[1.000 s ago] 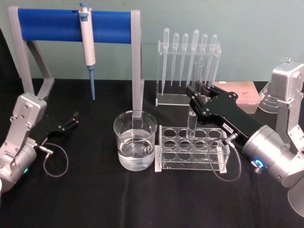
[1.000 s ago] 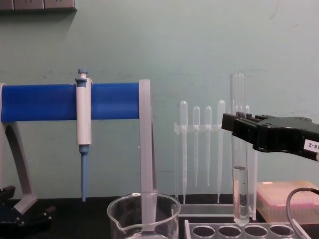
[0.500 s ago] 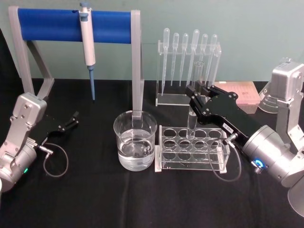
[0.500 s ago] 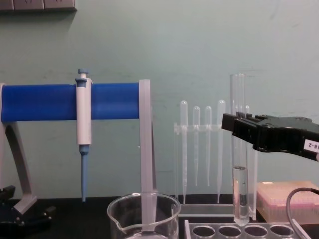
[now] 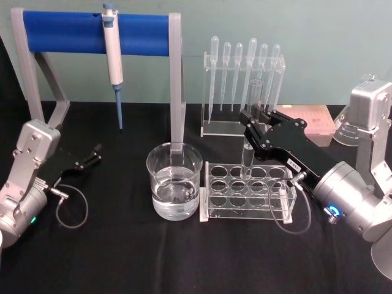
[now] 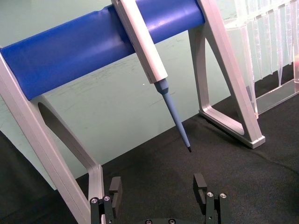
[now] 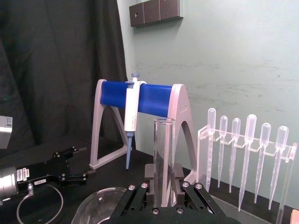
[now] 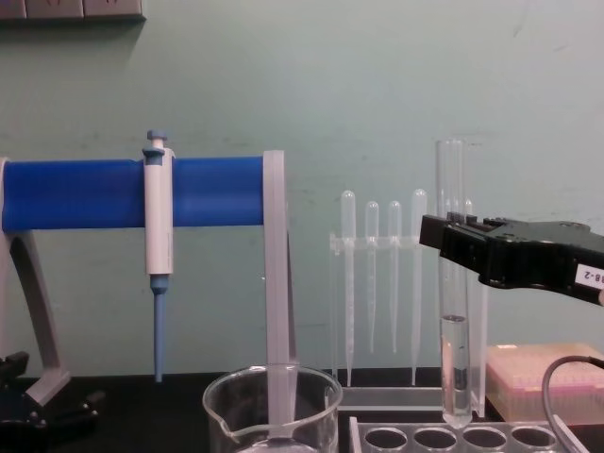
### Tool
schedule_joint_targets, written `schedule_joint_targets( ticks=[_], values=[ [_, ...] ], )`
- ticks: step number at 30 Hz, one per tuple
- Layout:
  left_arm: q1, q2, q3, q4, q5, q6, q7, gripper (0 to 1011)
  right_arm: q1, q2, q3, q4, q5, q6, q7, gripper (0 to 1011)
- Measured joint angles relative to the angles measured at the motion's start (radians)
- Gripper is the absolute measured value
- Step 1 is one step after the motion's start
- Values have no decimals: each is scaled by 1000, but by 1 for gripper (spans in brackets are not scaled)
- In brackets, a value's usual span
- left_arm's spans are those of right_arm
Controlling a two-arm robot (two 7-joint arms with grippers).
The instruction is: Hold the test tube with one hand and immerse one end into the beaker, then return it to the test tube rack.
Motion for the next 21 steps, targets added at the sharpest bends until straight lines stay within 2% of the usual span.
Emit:
schedule_joint_targets(
  ticks=[21],
  values=[
    [0,0,0,0,0,0,0,1000,0,0,0,0,0,0,0,239]
  ],
)
